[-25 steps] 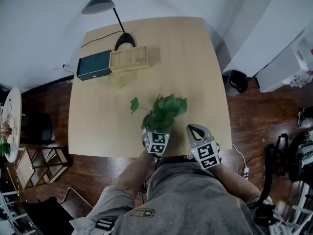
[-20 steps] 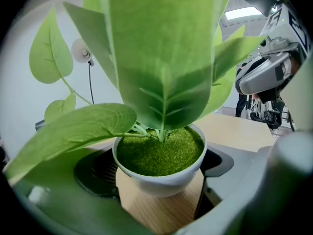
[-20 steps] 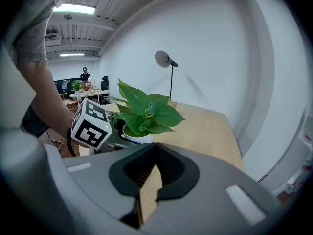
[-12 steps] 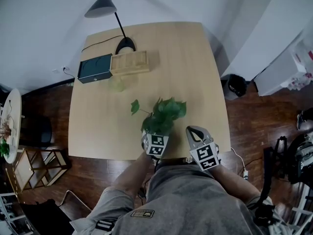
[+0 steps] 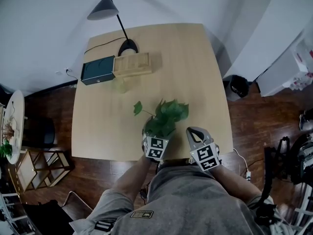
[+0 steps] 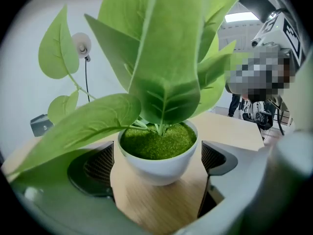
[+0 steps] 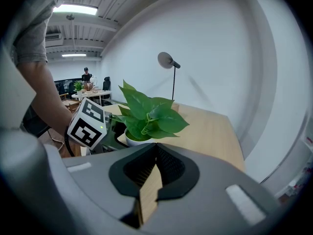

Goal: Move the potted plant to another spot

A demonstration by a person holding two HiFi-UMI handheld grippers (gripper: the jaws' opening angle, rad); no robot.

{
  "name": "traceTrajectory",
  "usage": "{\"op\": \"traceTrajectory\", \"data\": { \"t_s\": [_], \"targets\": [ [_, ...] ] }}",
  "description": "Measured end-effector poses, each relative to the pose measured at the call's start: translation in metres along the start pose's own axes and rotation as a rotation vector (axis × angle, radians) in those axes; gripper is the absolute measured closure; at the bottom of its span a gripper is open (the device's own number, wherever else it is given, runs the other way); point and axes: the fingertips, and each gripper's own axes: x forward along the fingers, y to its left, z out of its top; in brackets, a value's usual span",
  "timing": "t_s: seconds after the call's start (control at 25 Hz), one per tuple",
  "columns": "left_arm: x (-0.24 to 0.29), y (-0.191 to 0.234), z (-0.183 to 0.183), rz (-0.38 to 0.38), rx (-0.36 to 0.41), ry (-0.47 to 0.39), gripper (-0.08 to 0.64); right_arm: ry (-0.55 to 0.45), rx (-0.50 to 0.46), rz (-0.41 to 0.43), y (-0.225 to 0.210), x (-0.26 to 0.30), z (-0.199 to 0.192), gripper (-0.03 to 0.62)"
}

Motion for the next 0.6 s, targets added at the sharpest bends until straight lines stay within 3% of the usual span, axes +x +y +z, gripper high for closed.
{"op": "traceTrajectory", "data": {
  "t_s": [0.28,0.6],
  "targets": [
    [-0.02,0.004,-0.012,-0.009,-0.017,0.016,0.01,-0.007,0.018,-0.002,0.008,0.009,0.005,0.584],
    [-0.057,-0.012,-0.029,-0.105,-0.066,0.007,0.079,0.026,0.082,-0.044,0.029,0.009,-0.004,0.584]
  ]
}}
